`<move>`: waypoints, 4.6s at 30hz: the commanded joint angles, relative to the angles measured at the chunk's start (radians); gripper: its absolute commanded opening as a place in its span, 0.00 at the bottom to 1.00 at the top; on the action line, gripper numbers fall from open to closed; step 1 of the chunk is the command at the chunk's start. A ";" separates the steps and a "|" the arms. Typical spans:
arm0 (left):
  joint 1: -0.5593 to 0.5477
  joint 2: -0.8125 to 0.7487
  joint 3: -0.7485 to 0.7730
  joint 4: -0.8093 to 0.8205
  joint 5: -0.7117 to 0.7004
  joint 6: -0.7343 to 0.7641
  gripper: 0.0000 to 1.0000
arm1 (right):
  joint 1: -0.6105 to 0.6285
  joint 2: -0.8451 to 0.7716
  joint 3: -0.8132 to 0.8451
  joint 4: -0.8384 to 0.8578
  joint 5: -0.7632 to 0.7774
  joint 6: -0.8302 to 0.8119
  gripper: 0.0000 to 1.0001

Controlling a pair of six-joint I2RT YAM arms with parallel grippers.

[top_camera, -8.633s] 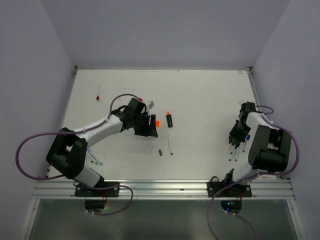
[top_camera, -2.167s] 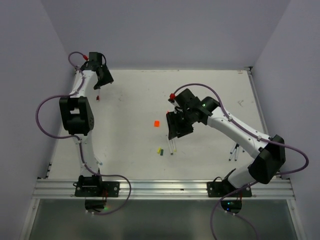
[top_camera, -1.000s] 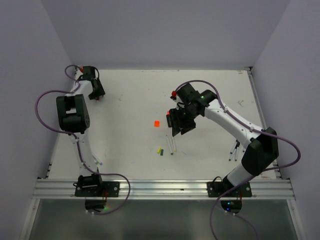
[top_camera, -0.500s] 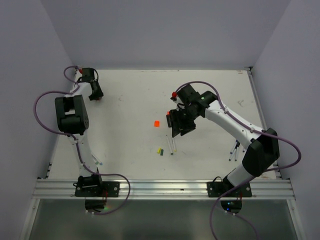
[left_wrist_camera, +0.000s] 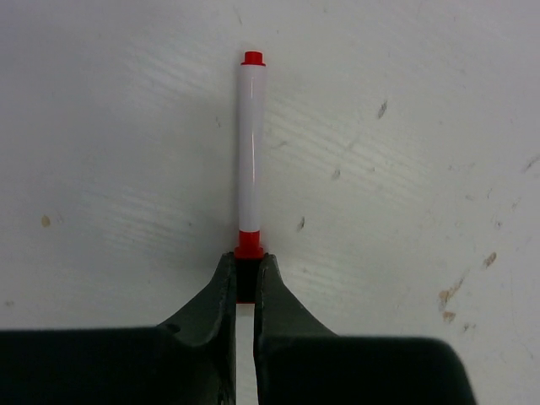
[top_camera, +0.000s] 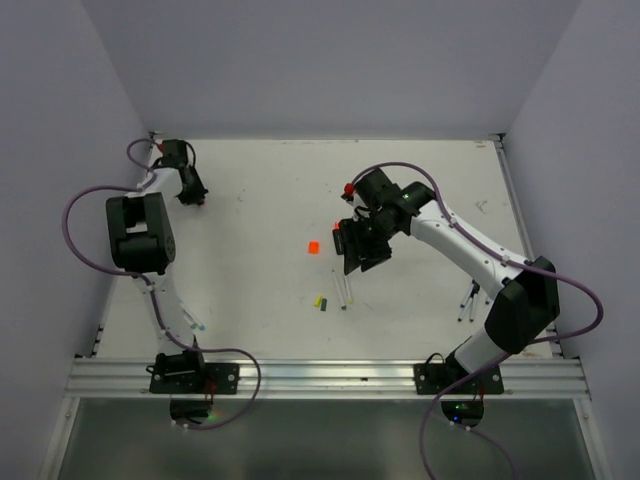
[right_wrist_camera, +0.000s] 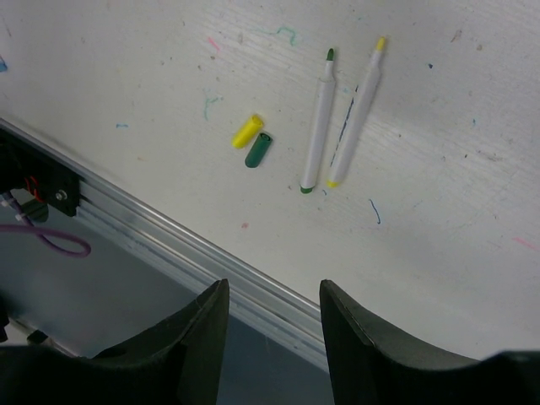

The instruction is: Open the pen caps

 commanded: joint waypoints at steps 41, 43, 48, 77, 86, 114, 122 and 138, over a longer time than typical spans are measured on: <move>-0.451 -1.040 -0.855 0.303 1.017 -0.324 0.00 | 0.013 -0.034 -0.031 0.584 -0.287 0.477 0.45; -0.458 -1.031 -0.841 0.300 1.013 -0.327 0.00 | 0.021 -0.031 -0.034 0.584 -0.279 0.475 0.44; -0.471 -0.994 -0.778 0.274 0.993 -0.312 0.00 | 0.022 -0.023 -0.063 0.595 -0.282 0.483 0.43; -0.508 -1.023 -0.721 0.183 0.939 -0.313 0.00 | 0.019 0.000 -0.095 0.641 -0.198 0.495 0.42; -0.512 -1.034 -0.729 0.179 0.951 -0.312 0.00 | 0.012 0.029 -0.088 0.676 -0.219 0.510 0.00; -0.529 -0.970 -0.675 0.124 0.869 -0.246 0.57 | 0.012 0.000 -0.104 0.731 -0.257 0.556 0.00; -0.543 -0.948 -0.677 0.130 0.870 -0.247 0.45 | 0.012 0.006 -0.098 0.733 -0.268 0.559 0.00; -0.543 -1.010 -0.896 0.922 1.204 -0.705 0.00 | -0.031 -0.061 -0.354 1.355 -0.504 0.715 0.00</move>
